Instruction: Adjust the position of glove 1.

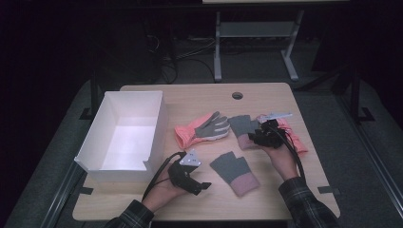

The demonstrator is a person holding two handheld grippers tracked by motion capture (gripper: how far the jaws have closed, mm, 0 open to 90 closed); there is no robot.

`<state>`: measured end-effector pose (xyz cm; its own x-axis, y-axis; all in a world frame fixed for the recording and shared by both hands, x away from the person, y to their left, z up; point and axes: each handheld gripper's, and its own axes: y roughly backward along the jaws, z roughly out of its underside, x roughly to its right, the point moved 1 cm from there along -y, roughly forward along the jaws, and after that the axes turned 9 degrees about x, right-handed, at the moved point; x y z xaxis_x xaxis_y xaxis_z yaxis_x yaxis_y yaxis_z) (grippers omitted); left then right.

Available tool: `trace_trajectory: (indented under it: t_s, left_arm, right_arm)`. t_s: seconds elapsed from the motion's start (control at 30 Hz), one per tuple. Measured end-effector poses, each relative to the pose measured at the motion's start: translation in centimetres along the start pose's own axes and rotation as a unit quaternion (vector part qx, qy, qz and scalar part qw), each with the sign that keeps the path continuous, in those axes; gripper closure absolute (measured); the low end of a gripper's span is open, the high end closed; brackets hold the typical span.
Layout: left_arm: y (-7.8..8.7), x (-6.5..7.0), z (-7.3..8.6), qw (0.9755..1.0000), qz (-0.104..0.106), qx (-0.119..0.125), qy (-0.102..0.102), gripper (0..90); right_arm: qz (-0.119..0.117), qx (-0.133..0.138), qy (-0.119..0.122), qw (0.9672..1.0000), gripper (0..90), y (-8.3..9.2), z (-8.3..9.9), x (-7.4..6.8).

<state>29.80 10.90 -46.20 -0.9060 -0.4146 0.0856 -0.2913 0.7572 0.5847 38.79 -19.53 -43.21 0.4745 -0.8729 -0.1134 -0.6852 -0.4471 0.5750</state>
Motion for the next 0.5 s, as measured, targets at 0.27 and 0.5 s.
trace_trajectory:
  t_s: [0.27,0.5]
  left_arm:
    - [0.0,0.1,0.0,1.0000,-0.003,0.003,-0.003,15.2]
    - [-0.1,0.1,0.0,1.0000,-0.003,0.000,-0.005,15.3]
  right_arm:
    - [0.010,-0.011,-0.017,0.9997,62.7,-2.6,-0.9,0.7]
    - [0.019,-0.020,-0.028,0.9992,64.8,-5.1,-0.7,1.0]
